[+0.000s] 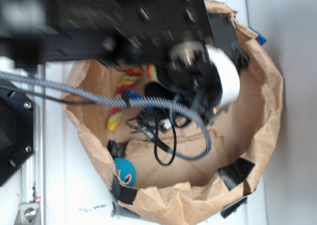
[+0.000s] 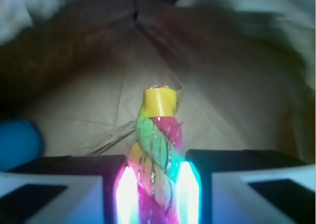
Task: Grab the multicolored rope.
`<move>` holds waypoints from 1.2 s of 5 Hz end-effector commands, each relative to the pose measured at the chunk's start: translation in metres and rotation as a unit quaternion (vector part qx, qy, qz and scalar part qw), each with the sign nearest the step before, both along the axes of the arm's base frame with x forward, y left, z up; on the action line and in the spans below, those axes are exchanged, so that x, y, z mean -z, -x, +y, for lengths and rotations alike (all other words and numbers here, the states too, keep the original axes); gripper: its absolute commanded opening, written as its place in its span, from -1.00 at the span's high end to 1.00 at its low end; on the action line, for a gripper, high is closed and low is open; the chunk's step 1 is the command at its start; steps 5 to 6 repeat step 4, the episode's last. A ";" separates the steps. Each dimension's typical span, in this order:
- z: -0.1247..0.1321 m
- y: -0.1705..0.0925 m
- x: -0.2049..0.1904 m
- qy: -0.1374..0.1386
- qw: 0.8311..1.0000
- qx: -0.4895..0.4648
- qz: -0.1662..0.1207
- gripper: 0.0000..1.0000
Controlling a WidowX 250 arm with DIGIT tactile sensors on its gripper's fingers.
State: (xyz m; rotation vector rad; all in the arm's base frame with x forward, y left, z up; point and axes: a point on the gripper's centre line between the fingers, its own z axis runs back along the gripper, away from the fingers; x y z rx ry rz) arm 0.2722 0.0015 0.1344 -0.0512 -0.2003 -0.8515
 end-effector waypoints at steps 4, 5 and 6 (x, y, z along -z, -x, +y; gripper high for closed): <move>-0.009 0.015 -0.065 -0.006 0.962 -0.273 0.004 1.00; -0.009 0.015 -0.065 -0.006 0.962 -0.273 0.004 1.00; -0.009 0.015 -0.065 -0.006 0.962 -0.273 0.004 1.00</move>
